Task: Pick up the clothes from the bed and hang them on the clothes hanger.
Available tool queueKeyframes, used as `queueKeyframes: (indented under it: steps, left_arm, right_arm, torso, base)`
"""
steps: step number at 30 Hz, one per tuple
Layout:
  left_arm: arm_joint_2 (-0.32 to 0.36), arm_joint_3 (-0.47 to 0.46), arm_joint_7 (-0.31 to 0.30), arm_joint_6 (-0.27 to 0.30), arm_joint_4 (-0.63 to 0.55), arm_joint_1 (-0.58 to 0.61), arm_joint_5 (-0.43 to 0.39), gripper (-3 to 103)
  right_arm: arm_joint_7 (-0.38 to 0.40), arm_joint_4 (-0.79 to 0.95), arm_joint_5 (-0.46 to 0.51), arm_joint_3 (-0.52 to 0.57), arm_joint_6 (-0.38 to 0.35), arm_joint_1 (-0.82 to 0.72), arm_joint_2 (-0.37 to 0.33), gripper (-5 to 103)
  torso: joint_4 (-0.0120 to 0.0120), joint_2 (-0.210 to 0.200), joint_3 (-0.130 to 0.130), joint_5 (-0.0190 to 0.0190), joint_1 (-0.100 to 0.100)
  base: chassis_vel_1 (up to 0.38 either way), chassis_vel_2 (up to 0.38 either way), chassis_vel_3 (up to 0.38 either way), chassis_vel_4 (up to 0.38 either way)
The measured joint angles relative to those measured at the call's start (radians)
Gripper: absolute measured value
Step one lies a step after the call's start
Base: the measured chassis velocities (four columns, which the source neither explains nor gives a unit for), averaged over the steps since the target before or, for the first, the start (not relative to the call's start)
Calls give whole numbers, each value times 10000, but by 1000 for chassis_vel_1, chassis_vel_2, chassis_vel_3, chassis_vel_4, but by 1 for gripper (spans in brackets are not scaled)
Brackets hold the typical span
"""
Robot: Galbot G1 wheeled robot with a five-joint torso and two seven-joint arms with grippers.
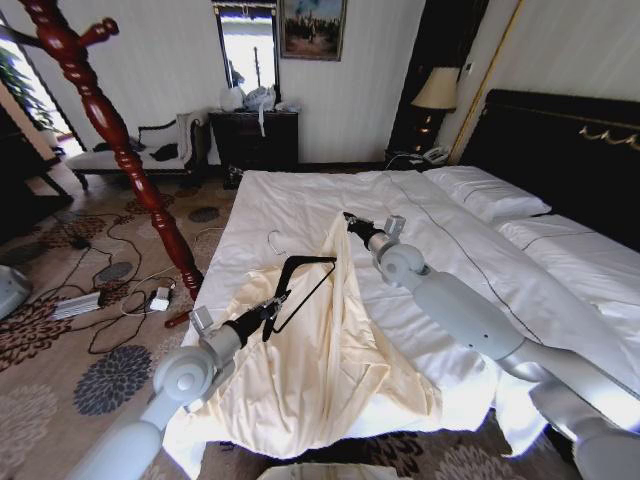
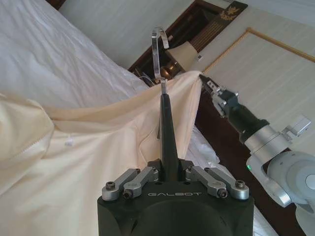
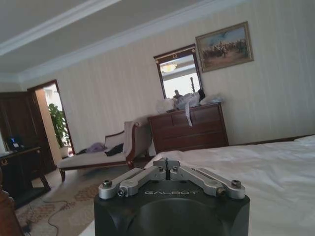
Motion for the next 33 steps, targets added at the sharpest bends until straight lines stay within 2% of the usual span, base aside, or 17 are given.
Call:
queueKeyframes:
  steps: [13, 24, 33]
  left_arm:
    - [-216, 860, 83, 196, 658, -698, -70, 18]
    - [-790, 935, 308, 35, 1585, -1911, -53, 18]
    - [-737, 1217, 368, -3, 1919, -2816, -7, 18]
  right_arm:
    - [-338, 1023, 153, 985, 1219, -245, -92, 0]
    - [-251, 3251, 502, 1552, 1390, -1563, -831, 0]
    - [-357, 4989, 324, 1488, 1491, -2738, -1291, 0]
  torso:
    - [3, 0, 0, -1, 2]
    - [1, 0, 0, -1, 1]
    - [2, 0, 0, 0, 1]
  base:
    - [0, 0, 0, 0]
    - [0, 0, 0, 0]
    - [0, 0, 0, 0]
